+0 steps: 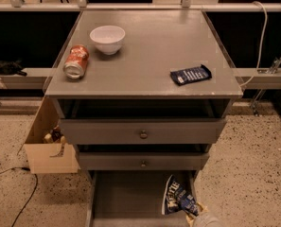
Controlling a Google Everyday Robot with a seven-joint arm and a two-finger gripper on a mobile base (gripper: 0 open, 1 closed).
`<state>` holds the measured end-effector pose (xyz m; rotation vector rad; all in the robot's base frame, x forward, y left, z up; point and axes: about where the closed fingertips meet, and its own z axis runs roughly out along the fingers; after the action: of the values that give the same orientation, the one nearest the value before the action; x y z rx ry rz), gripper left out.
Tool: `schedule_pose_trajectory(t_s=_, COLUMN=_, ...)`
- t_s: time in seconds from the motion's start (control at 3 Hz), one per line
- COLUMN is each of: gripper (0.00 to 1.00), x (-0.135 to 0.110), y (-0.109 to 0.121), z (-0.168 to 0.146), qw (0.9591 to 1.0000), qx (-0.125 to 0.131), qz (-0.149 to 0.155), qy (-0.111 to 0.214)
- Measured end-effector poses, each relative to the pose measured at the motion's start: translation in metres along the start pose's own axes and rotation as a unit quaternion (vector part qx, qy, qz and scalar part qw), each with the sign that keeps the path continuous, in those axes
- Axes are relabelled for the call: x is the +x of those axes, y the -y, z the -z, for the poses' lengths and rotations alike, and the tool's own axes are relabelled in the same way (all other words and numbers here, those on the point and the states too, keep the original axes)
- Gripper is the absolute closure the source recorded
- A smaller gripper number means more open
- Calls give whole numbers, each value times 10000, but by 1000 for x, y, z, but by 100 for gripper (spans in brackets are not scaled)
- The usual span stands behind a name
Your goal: Pick blue chip bag from bottom drawer and place on counter
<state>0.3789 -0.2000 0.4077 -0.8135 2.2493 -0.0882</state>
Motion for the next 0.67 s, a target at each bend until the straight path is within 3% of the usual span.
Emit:
schedule_pose_trajectory(t_s=0.33, gripper=100, x=0, y=0, z=0, qw=10000, qx=0, qz=0, qy=0)
schedule_pose_trajectory(t_s=0.67, gripper=100, x=-39, y=14, z=53, qw=9972, qx=441, qz=453, qy=395)
